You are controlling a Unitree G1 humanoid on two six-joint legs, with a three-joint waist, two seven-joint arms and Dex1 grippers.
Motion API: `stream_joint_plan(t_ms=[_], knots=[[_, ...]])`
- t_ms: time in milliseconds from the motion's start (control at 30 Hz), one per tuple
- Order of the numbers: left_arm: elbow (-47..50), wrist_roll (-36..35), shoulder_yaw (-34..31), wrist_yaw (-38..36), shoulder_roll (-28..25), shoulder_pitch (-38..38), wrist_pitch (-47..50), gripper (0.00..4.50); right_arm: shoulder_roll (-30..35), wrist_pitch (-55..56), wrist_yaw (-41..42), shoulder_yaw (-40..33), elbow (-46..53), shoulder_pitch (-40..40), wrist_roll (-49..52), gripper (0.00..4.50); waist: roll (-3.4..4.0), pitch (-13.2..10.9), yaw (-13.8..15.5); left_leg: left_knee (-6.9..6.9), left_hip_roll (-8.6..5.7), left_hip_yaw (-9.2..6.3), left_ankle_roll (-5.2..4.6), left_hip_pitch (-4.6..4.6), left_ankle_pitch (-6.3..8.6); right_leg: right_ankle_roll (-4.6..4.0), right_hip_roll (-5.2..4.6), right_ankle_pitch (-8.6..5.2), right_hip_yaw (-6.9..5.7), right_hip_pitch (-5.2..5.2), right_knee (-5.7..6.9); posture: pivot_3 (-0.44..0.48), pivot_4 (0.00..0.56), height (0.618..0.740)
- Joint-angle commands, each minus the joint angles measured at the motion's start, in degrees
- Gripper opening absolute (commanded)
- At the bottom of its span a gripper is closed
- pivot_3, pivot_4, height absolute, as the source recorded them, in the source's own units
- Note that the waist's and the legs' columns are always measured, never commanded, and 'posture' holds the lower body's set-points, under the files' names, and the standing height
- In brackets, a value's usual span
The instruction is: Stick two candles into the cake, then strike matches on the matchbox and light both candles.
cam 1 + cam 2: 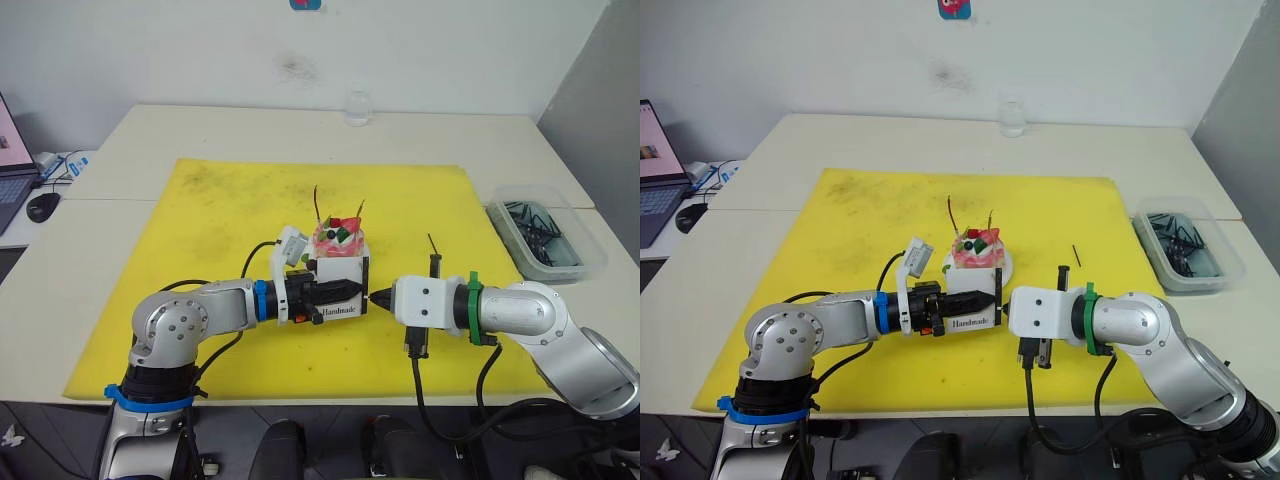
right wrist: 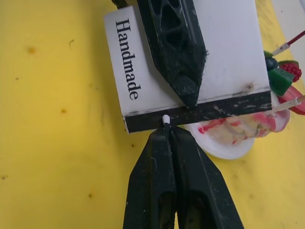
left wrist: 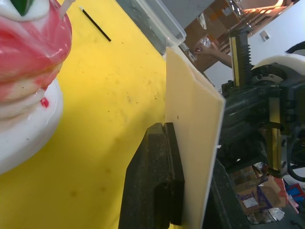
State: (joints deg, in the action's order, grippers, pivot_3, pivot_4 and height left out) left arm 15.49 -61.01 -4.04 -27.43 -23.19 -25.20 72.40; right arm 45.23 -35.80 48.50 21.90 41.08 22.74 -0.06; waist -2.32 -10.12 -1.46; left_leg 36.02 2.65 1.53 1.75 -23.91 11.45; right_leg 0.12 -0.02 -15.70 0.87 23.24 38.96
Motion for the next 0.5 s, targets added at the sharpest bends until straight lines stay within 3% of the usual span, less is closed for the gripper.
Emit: stream_joint_plan(t_ms=[33, 367, 500], knots=[[1.61, -2.73, -1.16, 0.22, 0.92, -0.85, 0.44, 0.0, -0.39, 0.48, -0.21, 0.66, -0.18, 1.16, -1.71, 0.02, 0.0, 0.0, -0.01, 0.0, 0.0, 0.0, 0.0, 0.0, 0.0, 0.0, 0.0, 0.0, 0.0, 0.0, 0.0, 0.0, 0.15, 0.74], [2.22, -5.9, -2.69, 3.37, 3.52, -0.11, 2.63, 0.0, -2.14, 1.46, -0.3, 2.36, -1.75, 1.76, -4.19, 0.02, 0.0, 0.0, -0.01, 0.01, 0.0, -0.01, 0.0, 0.0, 0.0, 0.0, 0.0, 0.0, -0.01, 0.0, 0.01, 0.0, 0.15, 0.74], [1.9, -9.09, -4.53, 6.67, 6.92, -0.48, 2.97, 0.0, -3.52, 2.2, -0.25, 3.7, -2.24, 1.7, -5.16, 0.02, 0.0, 0.0, 0.0, 0.02, 0.0, 0.0, 0.0, 0.0, 0.0, 0.0, 0.0, 0.0, 0.01, 0.0, 0.01, 0.0, 0.15, 0.74]])
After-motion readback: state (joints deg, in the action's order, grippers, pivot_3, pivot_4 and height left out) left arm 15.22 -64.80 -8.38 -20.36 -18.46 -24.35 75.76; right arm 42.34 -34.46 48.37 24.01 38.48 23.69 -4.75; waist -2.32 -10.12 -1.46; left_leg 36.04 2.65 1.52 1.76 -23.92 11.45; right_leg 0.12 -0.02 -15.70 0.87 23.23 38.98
